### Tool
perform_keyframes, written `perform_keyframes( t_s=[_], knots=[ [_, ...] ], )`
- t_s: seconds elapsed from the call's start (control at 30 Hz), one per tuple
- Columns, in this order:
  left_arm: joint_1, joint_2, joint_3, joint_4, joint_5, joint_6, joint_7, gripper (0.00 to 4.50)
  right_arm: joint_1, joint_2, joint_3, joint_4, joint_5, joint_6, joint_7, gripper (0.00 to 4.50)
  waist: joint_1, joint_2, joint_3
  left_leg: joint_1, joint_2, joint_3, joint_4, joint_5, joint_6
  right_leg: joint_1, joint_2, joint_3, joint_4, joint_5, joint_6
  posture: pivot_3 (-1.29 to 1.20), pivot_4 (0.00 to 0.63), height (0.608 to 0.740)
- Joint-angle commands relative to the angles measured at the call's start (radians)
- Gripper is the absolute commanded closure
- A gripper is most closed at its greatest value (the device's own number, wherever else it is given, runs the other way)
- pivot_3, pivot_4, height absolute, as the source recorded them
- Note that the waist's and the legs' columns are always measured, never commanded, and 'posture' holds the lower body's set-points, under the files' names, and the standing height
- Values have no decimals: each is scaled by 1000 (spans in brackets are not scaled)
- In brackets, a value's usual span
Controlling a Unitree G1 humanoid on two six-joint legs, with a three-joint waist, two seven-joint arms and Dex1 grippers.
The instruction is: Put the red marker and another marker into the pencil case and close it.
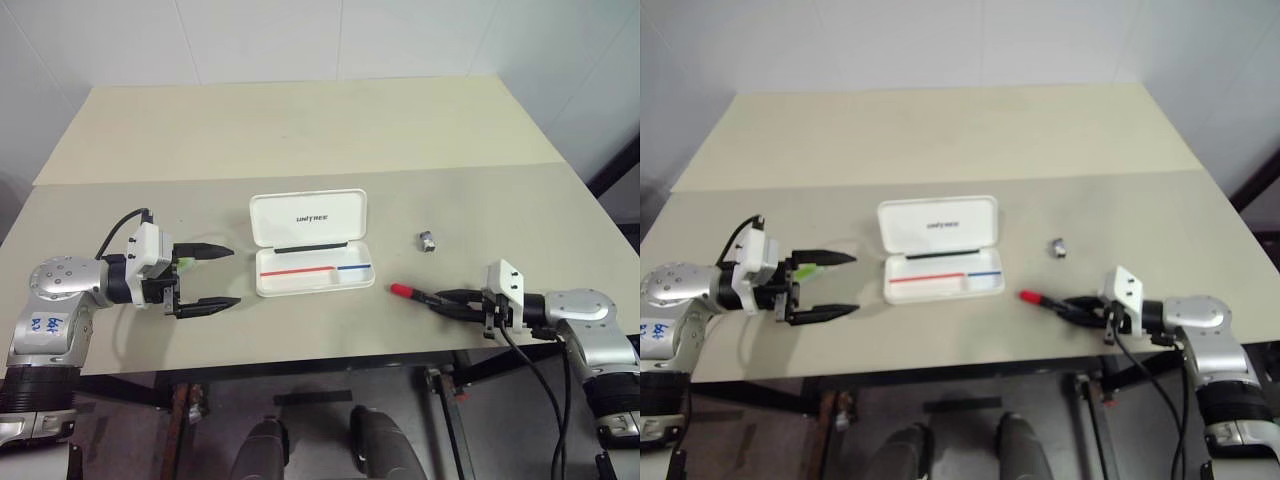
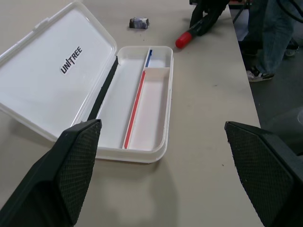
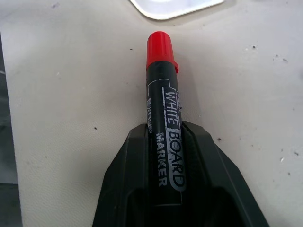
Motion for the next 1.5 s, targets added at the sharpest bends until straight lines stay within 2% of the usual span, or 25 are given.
perform_keyframes(
  t_s=[0.03, 0.27, 0.47, 0.6, 0.8, 1.2, 1.23, 1.3, 1.5],
  knots=[
    [-15, 13, 28, -3, -19, -6, 2, 44, -5, 17, 1, -13, 0, -24, 6, 3880, 0, 0, 0, 0, 0, 0, 0, 0, 0, 0, 0, 0, 0, 0, 0, 0, 150, 740],
    [-11, 14, 33, 13, -14, -23, 2, 44, -48, 11, -18, -211, 86, 69, 32, 3880, 1, 1, 0, -1, 0, 0, -1, 0, 0, -1, 0, 0, 0, 0, 0, 0, 150, 740],
    [11, 11, 37, 17, -11, -33, 8, 44, -241, 117, 73, -313, 96, 179, 7, 3880, 1, 0, 0, 0, 1, -2, -1, 0, 0, -1, 0, -1, 0, 0, -1, 0, 150, 740],
    [18, 4, 36, 19, -5, -39, 16, 44, -350, 226, 178, -201, -25, 99, -28, 3880, 3, 0, 0, -2, 2, -3, -2, 0, -2, -3, 0, -3, 0, -1, -3, 0, 150, 740],
    [34, -6, 34, 1, -5, -40, 38, 44, -529, 379, 265, 128, -196, -97, -128, 3880, 2, 0, 0, -4, 0, -2, -2, -1, -1, -4, -1, -3, -1, 0, -2, 0, 150, 740],
    [85, -12, 47, -48, -17, -33, 79, 44, -644, 457, 304, 442, -323, -342, -154, 3880, -5, 0, 0, -4, 1, -2, -4, -1, -2, -5, 0, -3, 0, -1, -2, 0, 150, 740],
    [86, -14, 45, -51, -17, -34, 82, 44, -649, 459, 303, 464, -333, -367, -169, 3131, -5, 0, 0, -4, 1, -2, -4, -1, -2, -5, 0, -3, 0, -1, -2, 0, 150, 740],
    [87, -18, 42, -56, -18, -32, 87, 44, -658, 463, 302, 496, -348, -402, -190, 2526, -6, 0, 0, -3, 1, -2, -4, -1, -2, -5, 0, -2, 1, -1, -3, 0, 150, 740],
    [85, -27, 36, -58, -16, -33, 95, 44, -666, 492, 263, 458, -273, -412, -167, 236, -10, 0, 0, -3, 1, -2, -4, 0, -3, -5, 0, -2, 1, -1, -3, 0, 150, 740]
  ],
)
